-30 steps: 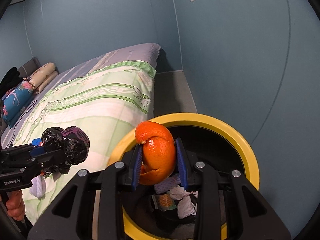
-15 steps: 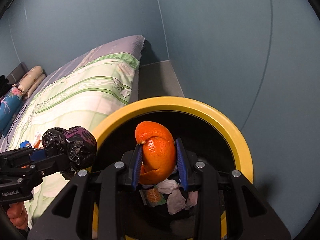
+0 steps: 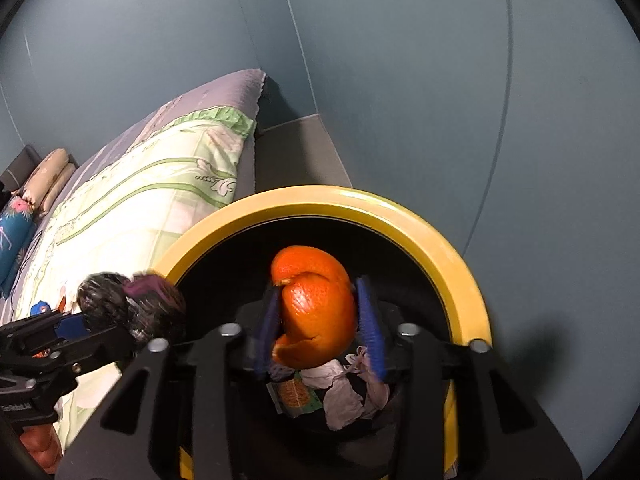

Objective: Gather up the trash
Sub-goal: 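Open both tools to drop the bag and peel into the bin, then move both open tools back over the trash pile on the bed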

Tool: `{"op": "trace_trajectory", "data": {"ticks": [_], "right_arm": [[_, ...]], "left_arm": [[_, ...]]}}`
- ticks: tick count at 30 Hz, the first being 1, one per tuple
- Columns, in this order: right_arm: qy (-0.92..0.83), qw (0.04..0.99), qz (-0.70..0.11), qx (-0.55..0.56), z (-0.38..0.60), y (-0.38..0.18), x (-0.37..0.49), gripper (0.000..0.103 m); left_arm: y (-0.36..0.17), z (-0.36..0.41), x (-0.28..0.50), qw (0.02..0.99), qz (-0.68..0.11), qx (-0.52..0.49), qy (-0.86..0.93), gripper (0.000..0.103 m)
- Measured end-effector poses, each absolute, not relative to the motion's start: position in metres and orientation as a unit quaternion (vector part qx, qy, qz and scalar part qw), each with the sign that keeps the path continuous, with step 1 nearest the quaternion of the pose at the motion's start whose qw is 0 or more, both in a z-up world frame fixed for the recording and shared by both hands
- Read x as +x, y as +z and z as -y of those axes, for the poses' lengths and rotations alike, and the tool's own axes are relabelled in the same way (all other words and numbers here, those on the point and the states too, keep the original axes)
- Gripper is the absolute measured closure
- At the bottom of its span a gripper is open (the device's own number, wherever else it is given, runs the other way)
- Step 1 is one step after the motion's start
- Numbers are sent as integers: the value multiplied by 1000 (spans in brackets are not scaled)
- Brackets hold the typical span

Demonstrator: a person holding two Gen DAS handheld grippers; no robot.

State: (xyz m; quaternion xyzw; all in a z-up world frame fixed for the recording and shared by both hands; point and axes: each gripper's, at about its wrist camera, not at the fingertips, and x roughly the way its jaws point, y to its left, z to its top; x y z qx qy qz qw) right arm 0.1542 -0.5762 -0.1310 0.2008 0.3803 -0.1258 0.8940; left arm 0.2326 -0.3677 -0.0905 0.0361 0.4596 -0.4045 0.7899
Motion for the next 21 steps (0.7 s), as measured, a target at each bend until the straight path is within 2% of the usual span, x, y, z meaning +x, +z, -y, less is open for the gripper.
{"op": "trace_trajectory", "data": {"ticks": [3, 18, 21], "right_arm": [[-133, 894, -375, 205, 580, -128, 152, 58], [-128, 906, -357, 187, 553, -94, 145, 58], [-121, 910, -353, 182, 545, -85, 143, 56]], "left_arm": [[-89, 363, 233, 794, -457, 30, -401, 44], [-65, 323, 235, 817, -431, 7, -383, 44], [-59, 305, 237, 825, -427, -2, -371, 39]]}}
